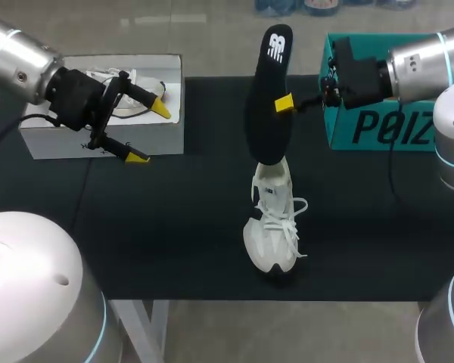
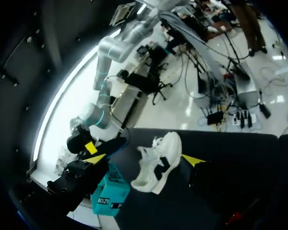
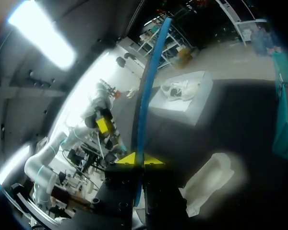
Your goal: Take the shoe out of the shoebox, open the shoe tongue, remove and reinsert the insole, then place the shoe into the shoebox
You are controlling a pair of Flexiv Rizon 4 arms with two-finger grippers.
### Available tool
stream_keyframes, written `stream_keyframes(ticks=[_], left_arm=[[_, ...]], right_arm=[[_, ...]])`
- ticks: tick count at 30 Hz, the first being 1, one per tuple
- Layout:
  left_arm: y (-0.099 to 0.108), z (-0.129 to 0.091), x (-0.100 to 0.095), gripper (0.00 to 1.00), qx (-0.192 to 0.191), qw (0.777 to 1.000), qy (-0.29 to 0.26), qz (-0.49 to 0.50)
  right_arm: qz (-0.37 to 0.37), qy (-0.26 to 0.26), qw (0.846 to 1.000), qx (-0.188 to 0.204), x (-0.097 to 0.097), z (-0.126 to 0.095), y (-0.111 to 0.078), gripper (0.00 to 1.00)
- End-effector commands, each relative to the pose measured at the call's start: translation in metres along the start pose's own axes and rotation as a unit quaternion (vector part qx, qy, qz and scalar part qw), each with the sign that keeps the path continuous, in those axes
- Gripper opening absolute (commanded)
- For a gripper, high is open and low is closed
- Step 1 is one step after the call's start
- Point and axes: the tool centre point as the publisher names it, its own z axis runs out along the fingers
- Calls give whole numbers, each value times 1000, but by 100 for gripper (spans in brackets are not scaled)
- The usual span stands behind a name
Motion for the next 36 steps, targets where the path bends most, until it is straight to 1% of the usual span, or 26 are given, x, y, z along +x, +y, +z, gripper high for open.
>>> stream_keyframes(ticks=[1,2,3,5,7,8,10,11,12,24,30,32,36], left_arm=[[-1,-10,-5,100,-13,991,95,-88],[-1,-11,-3,100,-16,989,111,-98],[-1,-12,-2,100,-26,989,104,-100],[0,-14,-1,100,-34,985,124,-116],[1,-15,-2,100,-38,985,119,-123],[1,-15,-4,100,-39,982,129,-131],[3,-12,-5,100,-45,982,125,-134],[4,-11,-6,100,-52,979,138,-143],[4,-10,-6,100,-56,979,132,-146],[4,-10,-6,100,-56,979,132,-146],[4,-10,-6,100,-56,979,132,-146],[4,-10,-6,100,-56,979,132,-146],[4,-10,-6,100,-56,979,132,-146]], right_arm=[[1,-2,1000,1,1,0,0,0],[1,-2,1000,1,1,0,0,0],[1,-2,1000,1,1,0,0,0],[1,-2,1000,1,1,0,0,0],[1,-2,1000,1,1,0,0,0],[1,-2,1000,1,1,0,0,0],[1,-2,1000,1,1,0,0,0],[1,-2,1000,1,1,0,0,0],[1,-2,1000,1,1,0,0,0],[1,-2,1000,1,1,0,0,0],[3,-22,1000,-1,-31,-2,3,0],[-2,-32,999,1,-42,-1,5,0],[-9,-37,999,5,-65,4,10,0]])
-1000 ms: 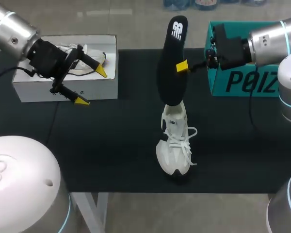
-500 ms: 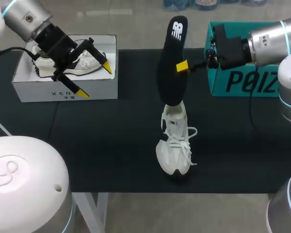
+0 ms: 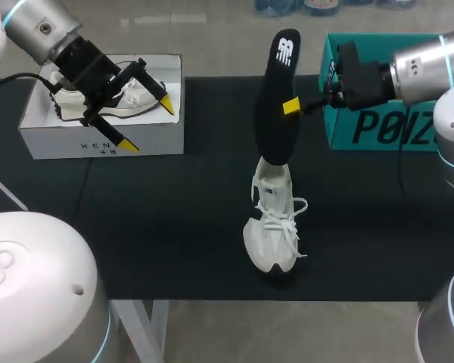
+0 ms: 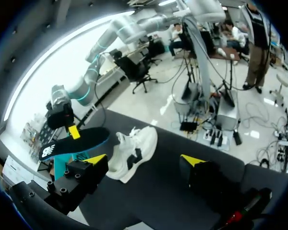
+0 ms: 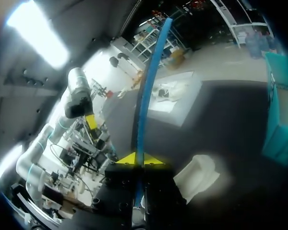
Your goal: Take the shoe out of the shoebox, open the shoe tongue, remove and reinsert the insole, then place the shoe into the shoebox
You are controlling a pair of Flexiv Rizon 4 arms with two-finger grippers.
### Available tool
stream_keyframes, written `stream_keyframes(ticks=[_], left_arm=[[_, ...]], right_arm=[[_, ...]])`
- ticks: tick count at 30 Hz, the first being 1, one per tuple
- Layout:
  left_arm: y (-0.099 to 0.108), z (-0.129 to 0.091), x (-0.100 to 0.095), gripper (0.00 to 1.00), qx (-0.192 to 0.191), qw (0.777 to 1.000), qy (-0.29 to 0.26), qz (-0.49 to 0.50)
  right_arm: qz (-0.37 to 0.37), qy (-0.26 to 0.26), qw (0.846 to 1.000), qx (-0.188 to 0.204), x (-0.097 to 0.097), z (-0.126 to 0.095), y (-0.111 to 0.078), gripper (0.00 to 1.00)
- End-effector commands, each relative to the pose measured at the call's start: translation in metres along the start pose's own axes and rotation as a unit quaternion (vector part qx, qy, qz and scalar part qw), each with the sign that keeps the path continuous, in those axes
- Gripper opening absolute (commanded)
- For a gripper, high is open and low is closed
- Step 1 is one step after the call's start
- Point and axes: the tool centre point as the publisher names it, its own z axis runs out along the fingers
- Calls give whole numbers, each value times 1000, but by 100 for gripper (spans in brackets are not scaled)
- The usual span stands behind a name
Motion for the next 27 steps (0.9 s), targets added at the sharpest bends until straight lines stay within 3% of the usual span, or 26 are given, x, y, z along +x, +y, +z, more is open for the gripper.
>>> stream_keyframes(ticks=[1,8,18,27], left_arm=[[-1,0,1,100,-1,1000,1,0],[-1,0,1,100,-1,1000,1,0],[-1,0,1,100,-1,1000,1,0],[-1,0,1,100,-1,1000,1,0]], right_arm=[[-5,3,1000,8,-24,14,9,0],[-9,1,1000,10,-59,19,20,0],[1,10,1000,-3,-94,31,-3,0],[6,13,1000,-15,-94,40,-23,0]])
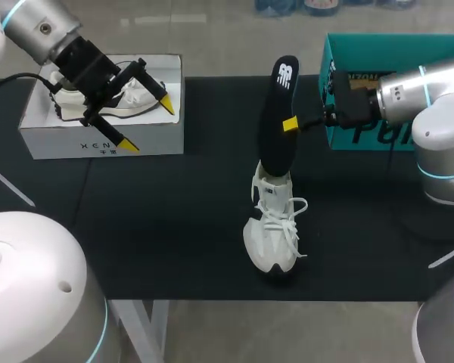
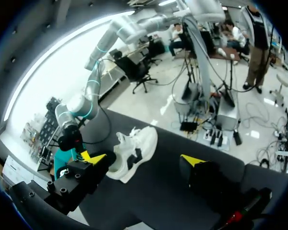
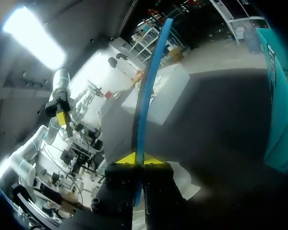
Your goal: Take the shoe out of the shoebox, open the shoe tongue, remove and reinsert the insole, then place the shoe into the shoebox
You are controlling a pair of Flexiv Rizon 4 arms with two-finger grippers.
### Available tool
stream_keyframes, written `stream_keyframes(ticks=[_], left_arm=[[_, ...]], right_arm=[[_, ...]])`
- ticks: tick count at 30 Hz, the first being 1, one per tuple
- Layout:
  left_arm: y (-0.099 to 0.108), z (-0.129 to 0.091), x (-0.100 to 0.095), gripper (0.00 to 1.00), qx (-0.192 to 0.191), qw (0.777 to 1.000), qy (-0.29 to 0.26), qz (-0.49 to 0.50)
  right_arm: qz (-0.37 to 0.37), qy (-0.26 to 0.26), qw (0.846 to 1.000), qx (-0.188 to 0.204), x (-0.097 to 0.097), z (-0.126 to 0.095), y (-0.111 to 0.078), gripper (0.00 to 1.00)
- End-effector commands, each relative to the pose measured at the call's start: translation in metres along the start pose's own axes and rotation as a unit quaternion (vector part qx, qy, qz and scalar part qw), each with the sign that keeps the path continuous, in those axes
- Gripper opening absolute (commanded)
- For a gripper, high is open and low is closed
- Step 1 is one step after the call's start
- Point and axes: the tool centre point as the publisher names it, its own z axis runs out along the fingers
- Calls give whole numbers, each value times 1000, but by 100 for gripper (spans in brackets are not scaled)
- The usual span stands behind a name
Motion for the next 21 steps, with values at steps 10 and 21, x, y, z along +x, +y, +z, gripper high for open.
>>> stream_keyframes(ticks=[10,21], left_arm=[[0,-1,1,100,-1,1000,1,0],[0,-1,1,100,-1,1000,1,0]], right_arm=[[-16,8,1000,-18,0,16,-26,0],[-8,17,1000,-10,-5,23,-60,0]])
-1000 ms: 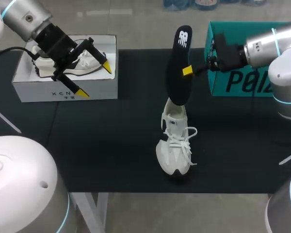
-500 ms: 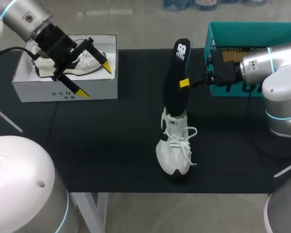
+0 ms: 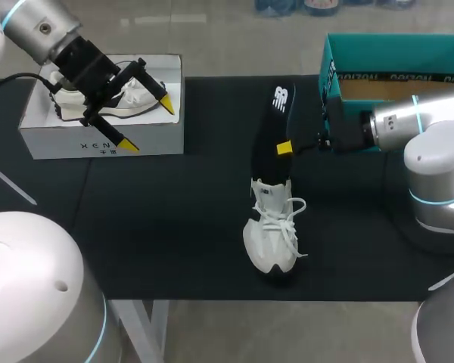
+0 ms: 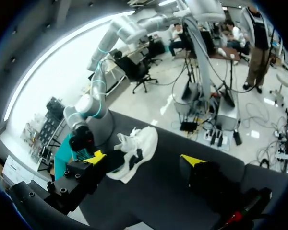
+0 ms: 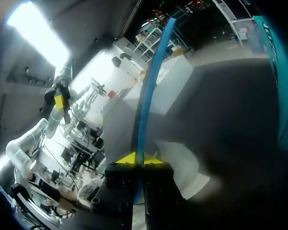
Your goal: Take the shoe out of the shoebox, open the shoe tongue, remove and reinsert the insole, then place the shoe into the shoebox
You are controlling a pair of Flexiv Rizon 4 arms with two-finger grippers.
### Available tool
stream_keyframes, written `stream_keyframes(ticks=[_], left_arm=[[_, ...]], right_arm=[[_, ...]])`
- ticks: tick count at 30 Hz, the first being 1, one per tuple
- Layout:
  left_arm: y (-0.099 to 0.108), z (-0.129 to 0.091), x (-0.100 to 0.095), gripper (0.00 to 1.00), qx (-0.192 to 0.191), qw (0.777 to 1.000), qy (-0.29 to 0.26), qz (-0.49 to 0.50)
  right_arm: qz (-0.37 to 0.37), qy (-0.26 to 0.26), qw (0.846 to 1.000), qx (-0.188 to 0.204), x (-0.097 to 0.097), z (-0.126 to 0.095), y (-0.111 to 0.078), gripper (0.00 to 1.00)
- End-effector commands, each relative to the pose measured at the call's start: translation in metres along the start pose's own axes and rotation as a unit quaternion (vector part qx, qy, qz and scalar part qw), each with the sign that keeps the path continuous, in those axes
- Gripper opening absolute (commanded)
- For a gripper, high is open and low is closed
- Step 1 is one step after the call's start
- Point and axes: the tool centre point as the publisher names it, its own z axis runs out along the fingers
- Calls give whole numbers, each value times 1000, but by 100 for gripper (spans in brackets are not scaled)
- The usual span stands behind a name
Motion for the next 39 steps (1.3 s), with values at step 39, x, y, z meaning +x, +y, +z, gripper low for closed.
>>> stream_keyframes(ticks=[39], left_arm=[[0,0,1,100,-1,1000,1,0]], right_arm=[[-88,-63,992,65,-1,11,-15,0]])
